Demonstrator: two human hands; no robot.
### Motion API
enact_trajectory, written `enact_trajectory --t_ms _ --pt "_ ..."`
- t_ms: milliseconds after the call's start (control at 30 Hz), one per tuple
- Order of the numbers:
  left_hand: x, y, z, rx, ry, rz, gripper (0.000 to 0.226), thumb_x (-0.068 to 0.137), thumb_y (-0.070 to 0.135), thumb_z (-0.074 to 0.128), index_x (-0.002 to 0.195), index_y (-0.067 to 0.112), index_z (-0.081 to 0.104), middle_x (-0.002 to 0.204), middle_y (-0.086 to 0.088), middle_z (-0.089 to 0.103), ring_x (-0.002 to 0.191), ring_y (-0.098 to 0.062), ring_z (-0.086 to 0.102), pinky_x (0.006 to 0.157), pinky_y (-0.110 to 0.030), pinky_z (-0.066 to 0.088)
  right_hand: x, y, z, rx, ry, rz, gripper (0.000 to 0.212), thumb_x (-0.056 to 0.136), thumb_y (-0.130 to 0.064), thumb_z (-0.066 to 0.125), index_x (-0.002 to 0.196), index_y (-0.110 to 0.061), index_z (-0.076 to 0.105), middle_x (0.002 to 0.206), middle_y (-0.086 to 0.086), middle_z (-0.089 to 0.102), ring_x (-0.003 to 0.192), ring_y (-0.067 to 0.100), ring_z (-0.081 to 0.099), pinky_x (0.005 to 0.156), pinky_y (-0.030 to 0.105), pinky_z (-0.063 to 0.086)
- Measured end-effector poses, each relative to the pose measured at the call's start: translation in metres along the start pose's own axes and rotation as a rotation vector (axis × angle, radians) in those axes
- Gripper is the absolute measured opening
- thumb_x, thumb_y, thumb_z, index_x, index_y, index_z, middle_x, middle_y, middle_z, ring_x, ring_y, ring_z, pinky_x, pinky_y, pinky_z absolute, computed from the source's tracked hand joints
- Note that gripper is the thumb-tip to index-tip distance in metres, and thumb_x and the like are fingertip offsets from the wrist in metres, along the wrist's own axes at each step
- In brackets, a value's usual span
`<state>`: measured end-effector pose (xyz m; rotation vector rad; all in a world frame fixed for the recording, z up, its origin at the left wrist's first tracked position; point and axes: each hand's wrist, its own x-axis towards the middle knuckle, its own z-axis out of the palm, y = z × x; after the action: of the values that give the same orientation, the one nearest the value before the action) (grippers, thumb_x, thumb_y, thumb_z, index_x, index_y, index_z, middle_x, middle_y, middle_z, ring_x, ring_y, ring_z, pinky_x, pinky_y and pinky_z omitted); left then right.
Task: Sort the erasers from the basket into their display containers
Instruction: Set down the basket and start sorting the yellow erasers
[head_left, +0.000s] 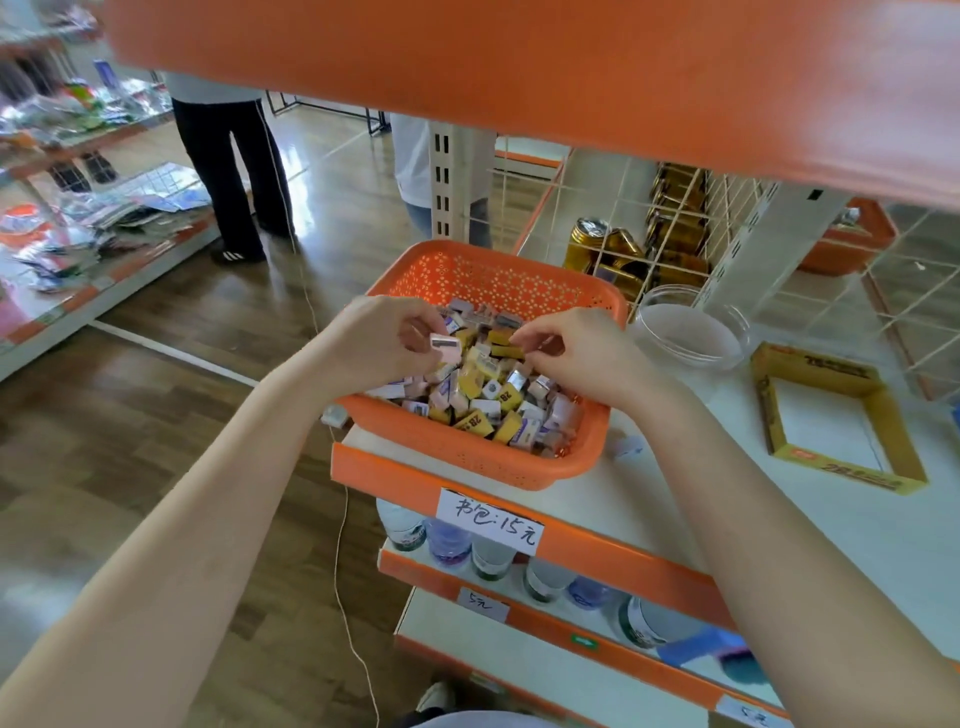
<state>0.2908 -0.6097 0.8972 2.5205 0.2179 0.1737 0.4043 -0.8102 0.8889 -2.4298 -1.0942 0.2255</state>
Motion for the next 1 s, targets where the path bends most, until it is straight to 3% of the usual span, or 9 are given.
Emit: enact_trajectory --t_ms 100,300,433,533,567,700,833,1000 --pt "-0.002 -0.007 -0.006 -0.014 0.112 -0.046 0.021 0.082 0.022 0.070 0.102 0.027 0.064 0.082 0.014 0.063 0.074 0.001 0.060 0.066 -0.004 0.043 0.008 -0.006 0.003 -0.033 -0.001 -0.007 0.031 0.089 -0.009 0.056 0.117 -0.019 0.065 0.112 -0.001 0.067 0.092 0.005 0.057 0.083 0.018 0.044" --pt "-0.008 -0.014 -0.005 -0.065 0.301 -0.104 0.024 0.083 0.016 0.068 0.105 0.024 0.066 0.081 0.020 0.058 0.073 0.009 0.056 0.062 0.002 0.042 0.031 -0.019 0.006 -0.087 -0.045 -0.019 0.044 0.087 0.002 0.051 0.124 -0.020 0.061 0.126 0.000 0.060 0.110 0.013 0.056 0.087 0.019 0.041" --pt "-0.011 -0.017 -0.005 -0.107 0.282 -0.122 0.024 0.083 0.014 0.068 0.105 0.024 0.065 0.081 0.016 0.061 0.072 0.008 0.057 0.061 0.000 0.044 0.041 -0.027 0.004 -0.005 -0.271 -0.064 0.047 0.086 0.001 0.057 0.123 -0.026 0.061 0.123 -0.007 0.060 0.107 0.009 0.058 0.090 0.027 0.049" --pt "-0.013 -0.020 0.002 -0.033 0.286 -0.075 0.024 0.082 0.015 0.069 0.105 0.023 0.066 0.085 0.010 0.063 0.075 0.000 0.060 0.072 -0.011 0.051 0.043 -0.027 0.010 -0.084 -0.400 -0.087 0.046 0.086 -0.008 0.062 0.125 -0.033 0.058 0.130 -0.009 0.051 0.113 0.012 0.052 0.094 0.029 0.045" --pt "-0.012 -0.021 0.004 -0.015 0.294 -0.063 0.024 0.082 0.016 0.070 0.105 0.022 0.066 0.086 0.010 0.063 0.076 -0.002 0.061 0.074 -0.013 0.051 0.043 -0.026 0.011 -0.090 -0.401 -0.089 0.046 0.086 -0.009 0.061 0.125 -0.034 0.057 0.131 -0.008 0.050 0.114 0.013 0.051 0.095 0.030 0.044" --pt "-0.010 -0.023 0.004 -0.003 0.347 -0.072 0.024 0.082 0.017 0.069 0.106 0.019 0.067 0.080 0.014 0.059 0.068 0.008 0.055 0.064 0.001 0.040 0.042 -0.022 0.013 -0.078 -0.386 -0.099 0.046 0.087 -0.011 0.062 0.126 -0.034 0.056 0.129 -0.005 0.048 0.115 0.014 0.049 0.094 0.028 0.042" --pt "-0.010 -0.025 0.006 0.004 0.358 -0.079 0.025 0.082 0.018 0.069 0.106 0.020 0.067 0.080 0.015 0.058 0.067 0.010 0.053 0.062 0.002 0.038 0.039 -0.019 0.010 -0.125 -0.311 -0.067 0.051 0.087 -0.008 0.061 0.132 -0.030 0.051 0.139 -0.001 0.043 0.121 0.018 0.046 0.096 0.029 0.040" --pt "-0.010 -0.024 0.006 0.040 0.338 -0.079 0.025 0.082 0.019 0.069 0.107 0.022 0.066 0.081 0.015 0.058 0.066 0.010 0.052 0.061 -0.001 0.037 0.033 -0.014 0.003 -0.201 -0.258 -0.048 0.052 0.083 -0.004 0.063 0.127 -0.031 0.055 0.114 -0.003 0.045 0.107 0.017 0.048 0.077 0.026 0.037"
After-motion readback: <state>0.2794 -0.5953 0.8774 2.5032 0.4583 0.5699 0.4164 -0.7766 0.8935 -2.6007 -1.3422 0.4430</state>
